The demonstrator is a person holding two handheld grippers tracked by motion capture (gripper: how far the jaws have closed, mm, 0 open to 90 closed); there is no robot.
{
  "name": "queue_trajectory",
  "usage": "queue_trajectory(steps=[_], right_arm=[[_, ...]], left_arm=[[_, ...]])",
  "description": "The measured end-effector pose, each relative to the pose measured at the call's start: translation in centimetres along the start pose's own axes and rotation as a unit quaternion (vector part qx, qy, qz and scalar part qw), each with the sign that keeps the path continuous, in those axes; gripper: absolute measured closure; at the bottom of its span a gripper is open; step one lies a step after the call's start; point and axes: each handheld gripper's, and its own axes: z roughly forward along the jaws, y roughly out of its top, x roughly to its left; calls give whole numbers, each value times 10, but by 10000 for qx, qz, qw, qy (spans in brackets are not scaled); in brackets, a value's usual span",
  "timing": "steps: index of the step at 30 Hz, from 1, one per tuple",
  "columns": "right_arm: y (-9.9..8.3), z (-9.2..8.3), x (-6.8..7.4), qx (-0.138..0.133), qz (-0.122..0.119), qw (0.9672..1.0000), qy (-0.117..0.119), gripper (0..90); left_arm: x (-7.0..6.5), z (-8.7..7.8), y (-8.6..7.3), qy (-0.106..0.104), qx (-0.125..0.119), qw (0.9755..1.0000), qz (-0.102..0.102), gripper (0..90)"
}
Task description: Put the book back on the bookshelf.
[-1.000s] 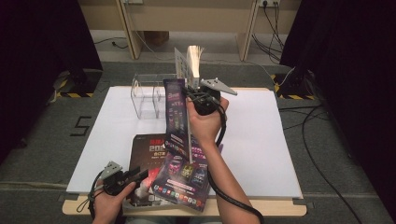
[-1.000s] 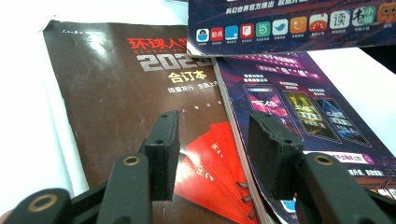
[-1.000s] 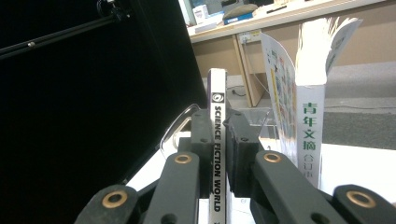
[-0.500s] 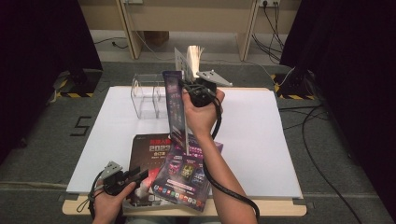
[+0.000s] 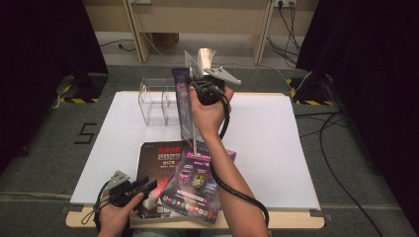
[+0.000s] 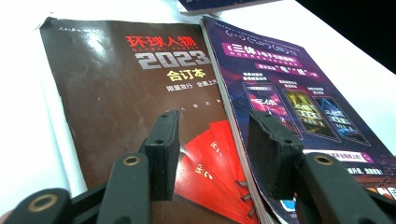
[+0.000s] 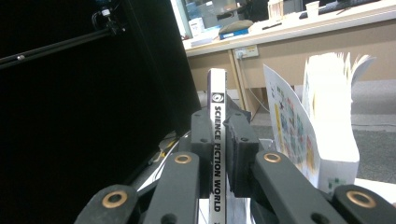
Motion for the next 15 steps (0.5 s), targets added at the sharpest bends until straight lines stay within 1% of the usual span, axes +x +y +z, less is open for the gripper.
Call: queue_trajectory(steps=[3,5,15], right_arm=[[2,2,0,-17,31,10000,-3,837],[2,4,-1,-25,10,10000,-6,837],[5,14,-3,13,30,10000,-31,837]], left_arm=[[0,0,0,-1,-9,10000,-10,537],[0,0,0,-2,-7,10000,-6,537],[0,0,0,-17,-6,10000,-8,537]])
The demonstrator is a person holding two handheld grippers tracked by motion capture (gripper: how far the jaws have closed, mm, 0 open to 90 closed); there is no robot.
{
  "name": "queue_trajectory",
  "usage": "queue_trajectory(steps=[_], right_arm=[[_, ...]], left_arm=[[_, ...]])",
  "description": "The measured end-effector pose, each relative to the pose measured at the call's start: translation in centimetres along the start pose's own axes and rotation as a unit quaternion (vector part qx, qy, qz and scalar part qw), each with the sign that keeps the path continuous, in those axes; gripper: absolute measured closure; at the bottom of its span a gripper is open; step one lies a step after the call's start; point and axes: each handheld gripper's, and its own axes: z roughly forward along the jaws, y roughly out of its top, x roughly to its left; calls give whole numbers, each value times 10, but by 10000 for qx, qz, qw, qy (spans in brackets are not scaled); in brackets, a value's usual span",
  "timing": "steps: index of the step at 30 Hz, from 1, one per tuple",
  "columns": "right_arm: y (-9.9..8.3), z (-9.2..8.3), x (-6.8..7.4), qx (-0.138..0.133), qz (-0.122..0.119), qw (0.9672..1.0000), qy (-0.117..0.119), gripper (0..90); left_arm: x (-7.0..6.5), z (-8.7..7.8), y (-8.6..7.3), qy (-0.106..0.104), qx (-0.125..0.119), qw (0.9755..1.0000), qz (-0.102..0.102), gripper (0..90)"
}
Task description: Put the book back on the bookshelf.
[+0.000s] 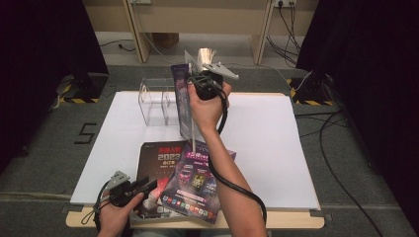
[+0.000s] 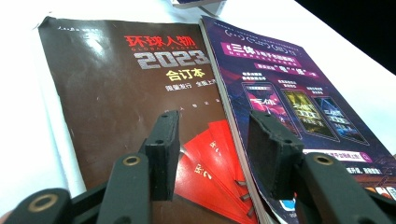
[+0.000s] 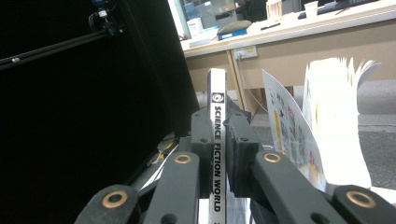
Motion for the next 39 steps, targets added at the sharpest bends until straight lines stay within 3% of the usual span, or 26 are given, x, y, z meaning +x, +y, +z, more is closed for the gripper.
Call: queue_trajectory(steps=[13,27,33,34,39], right_arm=[[11,14,2,-103,-12,9999,-32,837],[15,46,-1,-267,-19,9994,-234,836],[0,58,-1,-227,-144,9991,-317,834],[-6,56,0,-238,-251,9989,-322,834],[-10,44,3,-251,-349,9986,-308,832]], left_arm=[[0,0,0,-16,-4,10000,0,538],[0,0,0,-44,-1,10000,-9,538],[0,0,-1,-54,8,10000,-7,538],[1,0,-1,-54,9,10000,-11,537],[0,0,-1,-39,11,10000,-2,538]])
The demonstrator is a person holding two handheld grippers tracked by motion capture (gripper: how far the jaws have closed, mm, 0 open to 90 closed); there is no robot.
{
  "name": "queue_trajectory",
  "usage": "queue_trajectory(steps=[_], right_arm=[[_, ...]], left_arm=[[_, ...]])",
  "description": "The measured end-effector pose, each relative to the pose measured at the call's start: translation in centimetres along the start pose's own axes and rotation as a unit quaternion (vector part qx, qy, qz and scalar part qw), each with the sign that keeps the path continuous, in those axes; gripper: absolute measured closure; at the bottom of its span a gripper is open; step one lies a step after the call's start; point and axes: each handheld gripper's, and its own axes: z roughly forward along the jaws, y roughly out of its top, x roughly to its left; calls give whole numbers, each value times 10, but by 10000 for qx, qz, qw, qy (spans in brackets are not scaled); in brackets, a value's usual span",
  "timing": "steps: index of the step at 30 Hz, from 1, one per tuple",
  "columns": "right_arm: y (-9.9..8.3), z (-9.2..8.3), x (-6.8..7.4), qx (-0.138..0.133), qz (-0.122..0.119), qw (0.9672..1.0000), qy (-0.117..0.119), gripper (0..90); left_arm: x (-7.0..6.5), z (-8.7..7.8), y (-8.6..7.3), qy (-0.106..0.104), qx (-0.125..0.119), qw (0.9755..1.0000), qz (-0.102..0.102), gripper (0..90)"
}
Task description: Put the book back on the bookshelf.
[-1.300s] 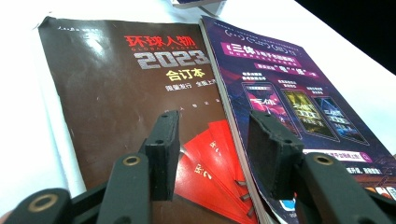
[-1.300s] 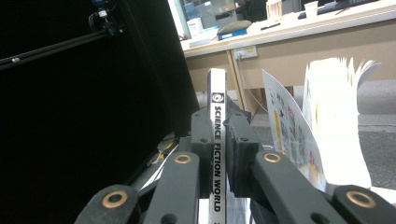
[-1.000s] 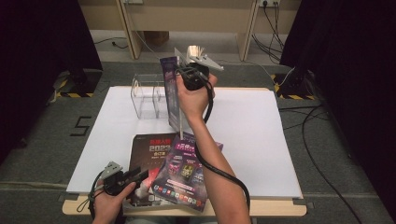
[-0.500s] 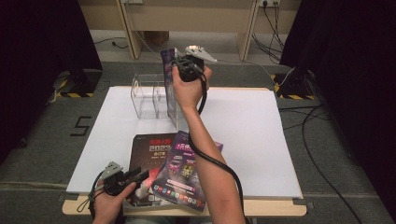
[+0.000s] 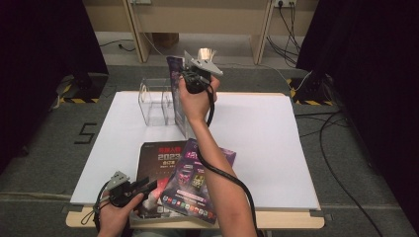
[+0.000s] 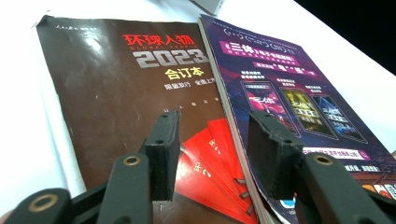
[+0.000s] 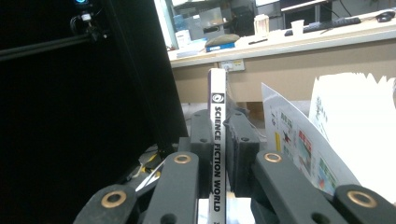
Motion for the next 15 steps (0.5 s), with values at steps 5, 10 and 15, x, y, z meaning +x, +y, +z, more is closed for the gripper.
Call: queue_trajectory(steps=[5,10,15], right_arm=[[-8,-23,3,47,-167,9998,6,832],[-18,-48,3,167,-267,9995,64,831],[-28,-70,-1,339,-143,9991,218,826]], left_arm=[[-1,1,0,5,12,10000,21,538],[-1,0,0,20,-11,10000,4,538],[-2,-1,0,21,-10,10000,28,538]])
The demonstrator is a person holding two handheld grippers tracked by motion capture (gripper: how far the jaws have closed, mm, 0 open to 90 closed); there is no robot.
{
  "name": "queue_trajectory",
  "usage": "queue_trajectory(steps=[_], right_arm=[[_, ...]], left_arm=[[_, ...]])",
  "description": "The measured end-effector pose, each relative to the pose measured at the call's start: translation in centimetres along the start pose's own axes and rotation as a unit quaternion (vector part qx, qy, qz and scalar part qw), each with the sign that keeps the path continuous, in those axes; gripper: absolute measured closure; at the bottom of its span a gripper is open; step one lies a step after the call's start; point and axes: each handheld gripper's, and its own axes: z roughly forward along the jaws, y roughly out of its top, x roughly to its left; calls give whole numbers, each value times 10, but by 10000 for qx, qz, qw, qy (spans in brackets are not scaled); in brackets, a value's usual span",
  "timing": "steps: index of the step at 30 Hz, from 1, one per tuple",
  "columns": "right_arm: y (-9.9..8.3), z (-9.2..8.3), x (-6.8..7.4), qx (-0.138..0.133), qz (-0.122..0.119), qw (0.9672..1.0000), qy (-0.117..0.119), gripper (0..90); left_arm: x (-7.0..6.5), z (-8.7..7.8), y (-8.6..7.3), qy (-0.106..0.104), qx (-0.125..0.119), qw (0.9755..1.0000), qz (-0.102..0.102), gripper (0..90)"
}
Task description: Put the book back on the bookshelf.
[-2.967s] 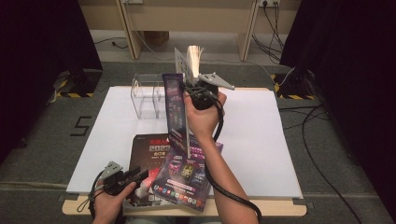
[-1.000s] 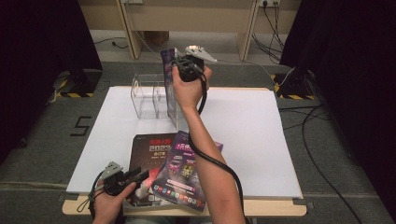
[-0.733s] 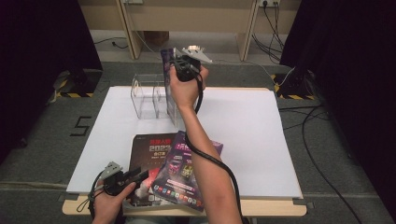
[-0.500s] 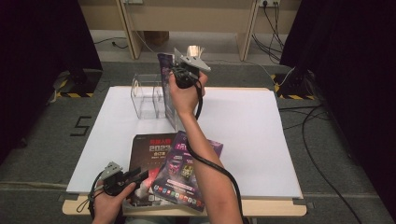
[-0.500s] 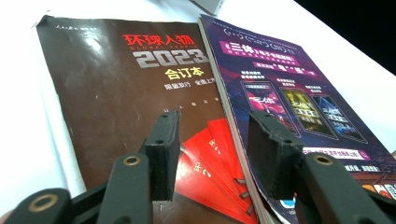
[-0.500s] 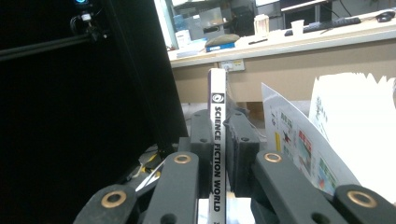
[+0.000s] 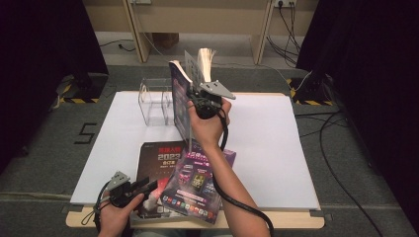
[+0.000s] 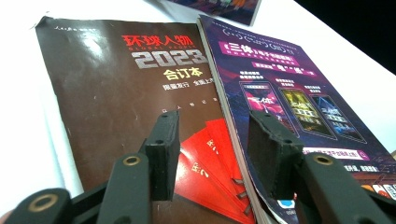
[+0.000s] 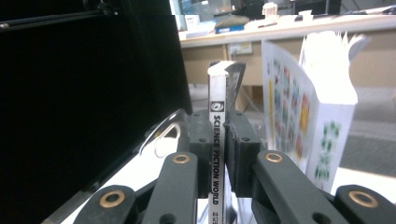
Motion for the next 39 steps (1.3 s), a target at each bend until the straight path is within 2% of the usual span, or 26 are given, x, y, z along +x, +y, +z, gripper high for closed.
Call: queue_trajectory(steps=[5,12,14,24,35,39], right_arm=[[-8,-8,-2,226,65,9997,30,824],[-11,-13,0,349,83,9993,95,809],[-10,-12,-1,423,115,9990,57,778],[-7,-8,0,720,208,9972,-56,738],[-6,-1,-1,967,347,9943,-301,756],[-4,2,-2,1085,411,9928,-311,746]], left_arm=[[-1,1,0,-16,15,10000,-7,537],[0,1,-1,-10,5,10000,-39,537],[0,1,0,-15,4,10000,-34,537],[0,1,-1,-54,14,10000,-79,537],[0,1,-1,-54,26,10000,-77,537],[0,1,-1,-63,36,9999,-87,536]])
